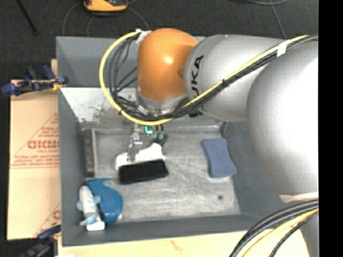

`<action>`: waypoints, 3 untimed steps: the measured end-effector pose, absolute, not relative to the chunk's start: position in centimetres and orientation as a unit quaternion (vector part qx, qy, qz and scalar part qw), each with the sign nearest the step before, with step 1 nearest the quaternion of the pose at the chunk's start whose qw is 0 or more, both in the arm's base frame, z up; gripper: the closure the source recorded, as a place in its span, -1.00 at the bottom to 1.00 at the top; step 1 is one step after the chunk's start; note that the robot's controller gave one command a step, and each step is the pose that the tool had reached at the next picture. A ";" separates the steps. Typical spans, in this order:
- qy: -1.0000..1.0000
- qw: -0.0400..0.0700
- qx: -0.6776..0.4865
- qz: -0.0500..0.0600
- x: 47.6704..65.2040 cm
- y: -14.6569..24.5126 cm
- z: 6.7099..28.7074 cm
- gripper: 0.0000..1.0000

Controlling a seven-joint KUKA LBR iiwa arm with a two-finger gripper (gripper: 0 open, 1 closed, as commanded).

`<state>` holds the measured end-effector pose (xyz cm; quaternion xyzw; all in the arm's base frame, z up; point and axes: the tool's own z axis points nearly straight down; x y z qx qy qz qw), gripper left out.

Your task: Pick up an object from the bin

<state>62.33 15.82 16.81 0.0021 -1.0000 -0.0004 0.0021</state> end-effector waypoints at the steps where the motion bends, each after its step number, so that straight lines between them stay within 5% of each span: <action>1: -1.000 -0.002 0.001 -0.001 62.5 15.8 17.3 -1.00; 2: -1.000 -0.006 0.006 -0.001 63.1 14.0 12.2 -1.00; 3: -1.000 -0.001 0.023 0.000 60.5 13.4 7.6 -1.00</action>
Offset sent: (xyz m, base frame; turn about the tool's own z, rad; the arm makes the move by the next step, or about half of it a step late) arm 0.0089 -0.0346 -0.0981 -0.0168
